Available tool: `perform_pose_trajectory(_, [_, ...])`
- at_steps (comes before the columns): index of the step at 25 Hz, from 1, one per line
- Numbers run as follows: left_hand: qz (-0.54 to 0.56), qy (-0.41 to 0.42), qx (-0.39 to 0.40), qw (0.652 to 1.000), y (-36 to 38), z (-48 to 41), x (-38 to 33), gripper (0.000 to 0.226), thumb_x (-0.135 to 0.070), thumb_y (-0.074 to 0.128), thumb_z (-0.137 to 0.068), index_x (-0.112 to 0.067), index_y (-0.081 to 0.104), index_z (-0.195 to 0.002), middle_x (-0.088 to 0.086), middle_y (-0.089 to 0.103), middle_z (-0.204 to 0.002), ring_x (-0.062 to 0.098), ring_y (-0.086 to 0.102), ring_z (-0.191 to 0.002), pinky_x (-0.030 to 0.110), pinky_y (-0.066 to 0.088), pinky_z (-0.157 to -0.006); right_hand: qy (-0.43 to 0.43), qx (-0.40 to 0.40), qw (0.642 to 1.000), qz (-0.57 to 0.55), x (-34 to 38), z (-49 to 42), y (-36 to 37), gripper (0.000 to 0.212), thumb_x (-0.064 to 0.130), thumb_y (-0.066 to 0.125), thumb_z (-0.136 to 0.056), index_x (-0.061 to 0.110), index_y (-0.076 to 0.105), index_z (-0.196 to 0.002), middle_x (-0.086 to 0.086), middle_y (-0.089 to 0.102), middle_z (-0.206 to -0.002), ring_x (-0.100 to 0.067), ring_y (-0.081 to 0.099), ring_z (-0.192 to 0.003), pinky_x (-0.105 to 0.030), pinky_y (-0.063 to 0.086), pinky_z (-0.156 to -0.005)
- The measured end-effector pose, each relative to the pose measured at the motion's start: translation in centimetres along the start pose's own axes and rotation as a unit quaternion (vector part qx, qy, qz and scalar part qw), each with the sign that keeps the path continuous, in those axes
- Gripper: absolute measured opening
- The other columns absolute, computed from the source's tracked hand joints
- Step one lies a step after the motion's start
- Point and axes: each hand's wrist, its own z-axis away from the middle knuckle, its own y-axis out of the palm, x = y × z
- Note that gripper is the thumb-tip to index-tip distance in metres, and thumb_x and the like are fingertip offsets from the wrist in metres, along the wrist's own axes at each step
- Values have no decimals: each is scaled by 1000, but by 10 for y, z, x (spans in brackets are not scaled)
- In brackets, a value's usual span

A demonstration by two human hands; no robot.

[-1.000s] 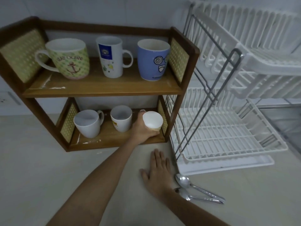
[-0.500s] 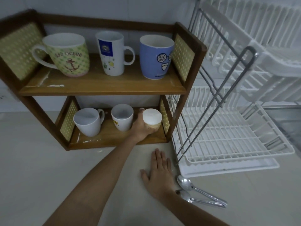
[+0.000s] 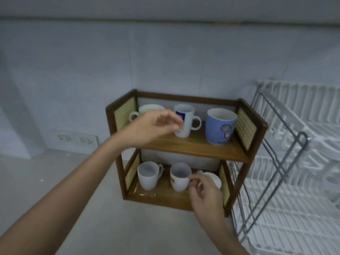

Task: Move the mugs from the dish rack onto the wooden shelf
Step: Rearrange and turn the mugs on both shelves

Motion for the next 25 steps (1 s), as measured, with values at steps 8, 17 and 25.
perform_pose_trajectory(8, [-377, -216, 22, 901, -52, -62, 35, 80, -63, 59, -78, -18, 35, -140, 6, 45, -145, 26, 46, -127, 30, 40, -95, -17, 109, 946, 304, 135, -190, -30, 53, 53, 45, -89, 11, 54, -120, -12, 52, -120, -30, 57, -97, -34, 46, -72])
perform_pose_trajectory(17, [-359, -229, -11, 905, -50, -67, 82, 91, -70, 61, -69, -21, 35, -141, 5, 44, -146, 25, 44, -128, 35, 39, -98, -45, 347, 892, 288, 124, -223, -18, 40, 31, 58, -86, 19, 52, -123, -5, 51, -122, -25, 53, -99, -30, 49, -64])
perform_pose_trajectory(25, [-350, -220, -11, 911, -53, -68, 86, 93, -66, 62, -72, -21, 28, -146, 5, 39, -150, 26, 40, -132, 36, 37, -102, -47, 291, 908, 299, 124, -223, -30, 53, 52, 62, -79, 12, 56, -113, -3, 56, -112, -23, 58, -100, -30, 46, -71])
